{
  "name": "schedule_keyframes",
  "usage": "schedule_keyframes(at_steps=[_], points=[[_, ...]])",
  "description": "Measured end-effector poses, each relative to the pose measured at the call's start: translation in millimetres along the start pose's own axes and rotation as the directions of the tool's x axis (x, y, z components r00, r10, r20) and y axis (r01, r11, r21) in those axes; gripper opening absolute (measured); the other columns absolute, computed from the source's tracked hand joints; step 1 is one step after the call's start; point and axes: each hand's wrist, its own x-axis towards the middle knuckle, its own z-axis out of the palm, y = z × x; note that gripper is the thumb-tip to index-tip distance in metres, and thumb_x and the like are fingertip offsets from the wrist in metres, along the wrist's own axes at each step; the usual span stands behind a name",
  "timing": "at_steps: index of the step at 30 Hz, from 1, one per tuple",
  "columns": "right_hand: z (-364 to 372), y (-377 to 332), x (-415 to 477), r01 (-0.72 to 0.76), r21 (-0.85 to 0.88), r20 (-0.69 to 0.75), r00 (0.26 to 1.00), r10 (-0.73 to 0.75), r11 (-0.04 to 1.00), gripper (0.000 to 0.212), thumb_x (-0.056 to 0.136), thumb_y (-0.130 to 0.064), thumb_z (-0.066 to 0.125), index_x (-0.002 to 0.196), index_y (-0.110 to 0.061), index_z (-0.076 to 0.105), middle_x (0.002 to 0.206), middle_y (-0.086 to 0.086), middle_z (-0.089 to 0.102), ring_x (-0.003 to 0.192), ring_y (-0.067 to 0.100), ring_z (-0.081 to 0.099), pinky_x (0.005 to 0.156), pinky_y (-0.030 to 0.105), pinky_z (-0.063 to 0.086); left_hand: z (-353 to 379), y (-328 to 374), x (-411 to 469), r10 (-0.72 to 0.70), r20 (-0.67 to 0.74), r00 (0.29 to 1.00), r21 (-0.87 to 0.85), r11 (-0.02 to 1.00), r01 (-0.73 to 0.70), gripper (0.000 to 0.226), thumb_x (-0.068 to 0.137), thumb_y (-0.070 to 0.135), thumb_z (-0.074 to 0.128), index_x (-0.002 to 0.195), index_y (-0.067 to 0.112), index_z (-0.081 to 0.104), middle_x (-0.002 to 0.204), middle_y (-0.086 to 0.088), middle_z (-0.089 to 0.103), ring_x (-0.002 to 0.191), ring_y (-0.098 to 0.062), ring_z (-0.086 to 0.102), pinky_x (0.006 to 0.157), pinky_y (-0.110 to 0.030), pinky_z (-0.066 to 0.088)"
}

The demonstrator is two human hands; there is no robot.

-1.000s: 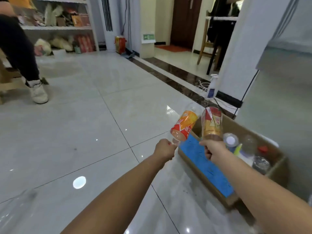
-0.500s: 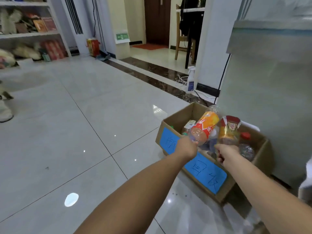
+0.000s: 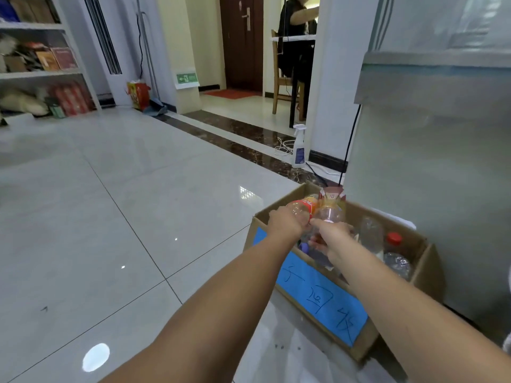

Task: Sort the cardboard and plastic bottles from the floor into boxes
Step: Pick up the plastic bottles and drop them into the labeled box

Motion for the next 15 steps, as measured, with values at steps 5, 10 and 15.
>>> schedule_keyframes(at_steps=[5, 10, 15], points=[[8.5, 10.2, 10.6, -0.037, -0.085, 0.095, 0.994, 0.045, 0.996, 0.108, 0.061, -0.051, 0.076, 0.148, -0.018, 0.021, 0.126, 0.016, 0.060, 0.100, 0.033, 0.065, 0.074, 0.041, 0.058, 13.0, -14.9, 5.5, -0.002, 0.164, 0.986, 0.036, 0.999, -0.004, 0.077, 0.096, 0.021, 0.047, 0.153, 0.006, -0.003, 0.157, -0.022, 0.009, 0.145, -0.035, 0.014, 0.115, -0.040, 0.023], [10.9, 16.2, -27.5, 0.222, -0.519, 0.062, 0.973, -0.223, 0.826, 0.109, 0.071, -0.056, 0.064, 0.152, -0.021, 0.001, 0.148, 0.017, 0.037, 0.131, 0.038, 0.041, 0.106, 0.047, 0.039, 7.2, -50.5, 8.2, 0.054, 0.144, 0.988, 0.269, 0.959, -0.091, 0.078, 0.097, 0.026, 0.043, 0.153, 0.009, -0.008, 0.160, -0.017, -0.008, 0.148, -0.031, -0.010, 0.120, -0.042, 0.002], [31.8, 41.4, -61.9, 0.536, -0.842, 0.434, 0.734, -0.523, 0.053, 0.078, 0.095, -0.055, 0.037, 0.153, -0.016, 0.004, 0.160, 0.011, 0.000, 0.148, 0.027, -0.004, 0.120, 0.041, 0.007, -17.2, -113.6, -8.3, 0.019, 0.156, 0.987, 0.427, 0.900, -0.085, 0.076, 0.101, 0.041, 0.033, 0.152, 0.013, -0.017, 0.158, -0.010, -0.024, 0.146, -0.029, -0.021, 0.118, -0.048, -0.007]])
